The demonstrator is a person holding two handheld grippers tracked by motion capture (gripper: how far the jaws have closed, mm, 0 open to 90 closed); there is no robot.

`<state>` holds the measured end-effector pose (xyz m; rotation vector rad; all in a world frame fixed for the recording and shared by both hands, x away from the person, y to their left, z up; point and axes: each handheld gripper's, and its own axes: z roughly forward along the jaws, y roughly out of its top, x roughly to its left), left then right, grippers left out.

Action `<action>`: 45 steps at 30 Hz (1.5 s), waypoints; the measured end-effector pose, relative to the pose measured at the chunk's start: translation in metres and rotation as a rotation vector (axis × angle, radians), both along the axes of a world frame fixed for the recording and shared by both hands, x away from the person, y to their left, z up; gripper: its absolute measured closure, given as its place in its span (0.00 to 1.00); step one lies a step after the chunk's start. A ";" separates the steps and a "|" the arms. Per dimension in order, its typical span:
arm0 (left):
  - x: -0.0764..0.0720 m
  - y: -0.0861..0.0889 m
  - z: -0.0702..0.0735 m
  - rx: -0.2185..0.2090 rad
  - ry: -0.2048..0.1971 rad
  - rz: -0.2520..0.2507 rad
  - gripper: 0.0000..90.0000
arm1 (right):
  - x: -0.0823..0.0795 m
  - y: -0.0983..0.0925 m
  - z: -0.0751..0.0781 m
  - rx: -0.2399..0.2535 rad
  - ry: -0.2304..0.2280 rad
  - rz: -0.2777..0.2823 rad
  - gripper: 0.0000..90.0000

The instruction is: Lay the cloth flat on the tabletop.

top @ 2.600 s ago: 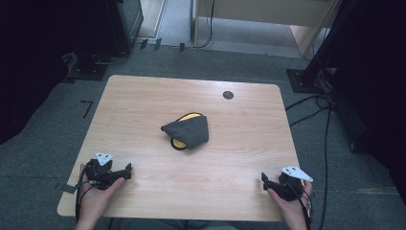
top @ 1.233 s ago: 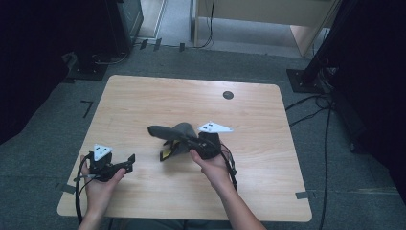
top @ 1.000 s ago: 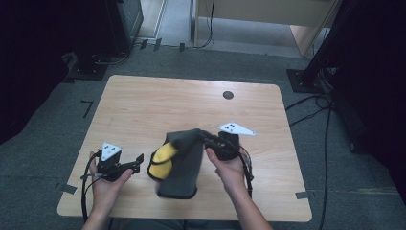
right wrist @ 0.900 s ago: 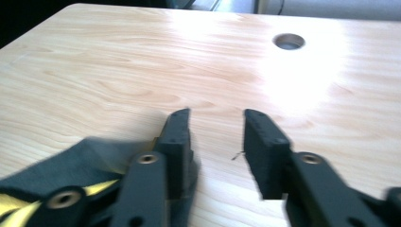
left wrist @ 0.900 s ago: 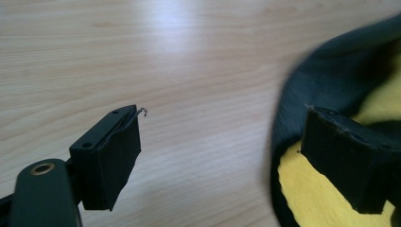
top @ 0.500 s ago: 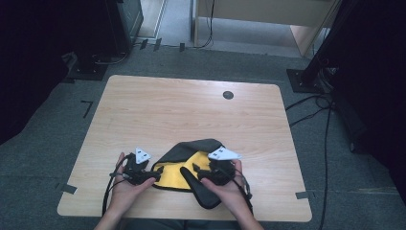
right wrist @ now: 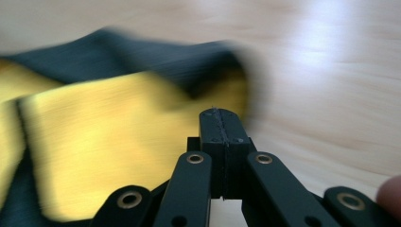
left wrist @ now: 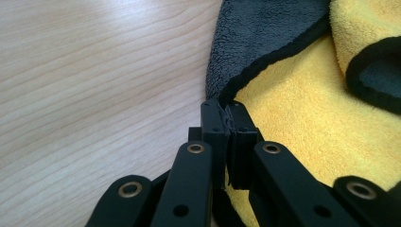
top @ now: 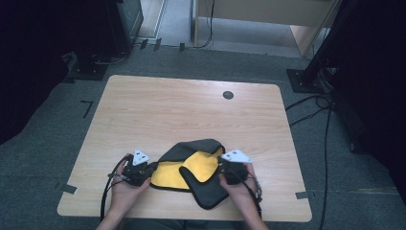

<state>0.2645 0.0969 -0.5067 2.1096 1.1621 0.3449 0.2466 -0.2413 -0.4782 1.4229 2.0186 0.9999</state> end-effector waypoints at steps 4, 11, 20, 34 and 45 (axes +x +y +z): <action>0.000 0.016 -0.001 -0.044 0.012 0.018 0.99 | 0.004 -0.045 0.006 0.099 -0.011 -0.135 0.92; -0.002 0.019 -0.006 -0.058 -0.004 0.014 0.94 | -0.001 0.015 -0.003 0.121 0.081 0.044 0.56; -0.004 0.019 -0.006 -0.056 -0.015 0.009 0.95 | 0.003 0.033 -0.028 0.164 0.145 -0.107 0.63; -0.004 0.035 -0.005 -0.082 0.022 0.017 0.99 | 0.062 -0.044 0.009 -0.043 -0.036 -0.242 0.82; -0.003 0.040 -0.003 -0.082 -0.023 0.116 0.70 | 0.029 -0.059 0.010 0.057 0.012 -0.131 0.57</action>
